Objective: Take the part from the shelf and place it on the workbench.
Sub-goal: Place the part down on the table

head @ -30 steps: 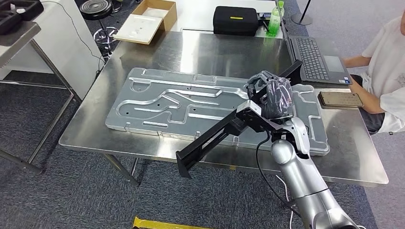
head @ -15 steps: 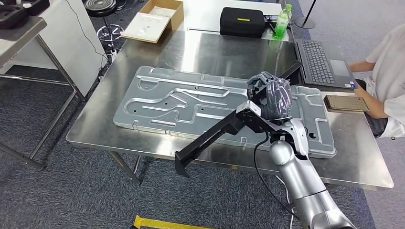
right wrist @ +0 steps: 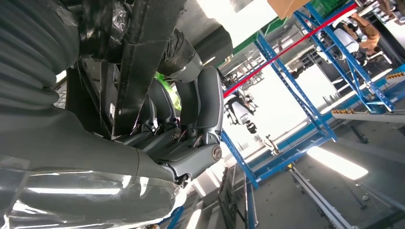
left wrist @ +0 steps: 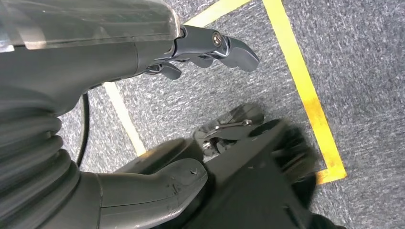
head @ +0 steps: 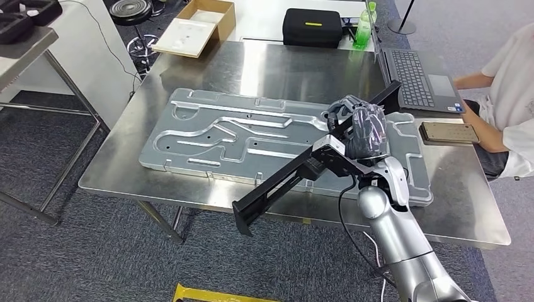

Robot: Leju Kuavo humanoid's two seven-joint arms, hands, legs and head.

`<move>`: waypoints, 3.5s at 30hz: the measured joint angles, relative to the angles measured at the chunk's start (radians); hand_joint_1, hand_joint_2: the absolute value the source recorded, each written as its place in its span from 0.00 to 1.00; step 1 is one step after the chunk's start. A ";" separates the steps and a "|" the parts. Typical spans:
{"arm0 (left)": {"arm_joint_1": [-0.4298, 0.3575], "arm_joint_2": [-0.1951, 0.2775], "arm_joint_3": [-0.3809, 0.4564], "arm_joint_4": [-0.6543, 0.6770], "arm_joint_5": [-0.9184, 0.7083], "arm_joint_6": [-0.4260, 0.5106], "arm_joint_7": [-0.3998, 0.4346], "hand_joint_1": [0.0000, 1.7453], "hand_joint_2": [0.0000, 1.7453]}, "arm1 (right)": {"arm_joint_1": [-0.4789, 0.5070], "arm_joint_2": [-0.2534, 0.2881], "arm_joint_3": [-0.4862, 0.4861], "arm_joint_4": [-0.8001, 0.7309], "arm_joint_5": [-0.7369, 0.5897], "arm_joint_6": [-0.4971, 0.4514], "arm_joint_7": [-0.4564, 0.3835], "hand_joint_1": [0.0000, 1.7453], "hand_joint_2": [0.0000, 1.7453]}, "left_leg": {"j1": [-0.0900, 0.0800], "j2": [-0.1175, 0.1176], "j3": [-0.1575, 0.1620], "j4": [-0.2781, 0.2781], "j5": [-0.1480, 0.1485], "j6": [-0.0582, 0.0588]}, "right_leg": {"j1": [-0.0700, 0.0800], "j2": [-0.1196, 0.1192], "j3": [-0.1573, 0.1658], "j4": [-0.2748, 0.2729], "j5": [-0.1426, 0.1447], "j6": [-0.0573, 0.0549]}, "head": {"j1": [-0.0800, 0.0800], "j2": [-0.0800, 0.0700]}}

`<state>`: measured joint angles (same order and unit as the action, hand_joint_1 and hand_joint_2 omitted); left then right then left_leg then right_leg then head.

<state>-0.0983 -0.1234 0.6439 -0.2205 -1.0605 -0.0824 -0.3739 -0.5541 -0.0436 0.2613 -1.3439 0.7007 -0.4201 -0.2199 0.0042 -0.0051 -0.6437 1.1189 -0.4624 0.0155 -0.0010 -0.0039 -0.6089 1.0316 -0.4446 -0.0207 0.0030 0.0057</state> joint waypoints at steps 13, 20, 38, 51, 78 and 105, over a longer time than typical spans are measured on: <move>0.005 -0.002 0.000 0.000 0.000 -0.003 -0.008 0.00 1.00 | 0.012 -0.007 0.000 -0.002 0.000 0.010 -0.003 1.00 1.00 | 0.001 -0.004 0.054 -0.101 0.017 0.034 | -0.012 0.003 -0.138 0.241 -0.074 0.046 | 0.001 0.000; 0.003 -0.004 0.000 0.000 0.000 -0.003 -0.010 0.00 1.00 | 0.011 -0.008 0.000 -0.003 0.000 0.011 -0.003 1.00 1.00 | -0.002 -0.005 0.069 -0.103 -0.003 0.004 | -0.004 0.005 -0.020 0.000 0.013 0.020 | 0.000 0.000; 0.006 -0.005 0.000 0.000 -0.002 -0.006 -0.014 0.00 1.00 | 0.012 -0.011 0.000 -0.006 0.002 0.022 -0.003 1.00 1.00 | -0.005 -0.002 0.047 -0.112 0.035 0.038 | 0.004 0.004 0.023 0.061 -0.064 0.032 | 0.000 0.000; 0.005 -0.010 0.000 0.000 0.000 -0.005 -0.017 0.00 1.00 | 0.022 -0.016 -0.002 -0.004 0.003 0.019 -0.001 1.00 1.00 | -0.004 -0.005 0.112 -0.095 -0.028 0.004 | -0.002 0.006 -0.040 -0.003 0.039 0.011 | 0.000 0.000; 0.006 -0.009 -0.003 0.000 0.002 0.025 -0.032 0.00 1.00 | -0.060 -0.081 -0.100 0.156 -0.059 0.170 0.083 0.00 1.00 | 0.001 -0.003 0.063 -0.101 0.013 0.017 | -0.012 0.004 -0.031 0.031 0.014 0.042 | 0.001 0.000; 0.016 0.002 0.000 0.000 0.015 0.014 -0.038 0.00 0.00 | -0.509 -0.172 0.027 0.702 -0.221 0.800 0.179 0.00 1.00 | 0.000 -0.003 0.049 -0.104 0.033 0.036 | -0.013 0.005 -0.121 0.250 -0.092 0.053 | 0.001 0.000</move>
<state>-0.0818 -0.1210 0.6435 -0.2205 -1.0452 -0.0684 -0.4116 -1.0628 -0.2152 0.2887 -0.6415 0.4799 0.3800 -0.0408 0.0039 -0.0082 -0.5945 1.0146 -0.4297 0.0512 -0.0138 0.0008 -0.7302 1.2815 -0.5361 0.0326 0.0035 0.0057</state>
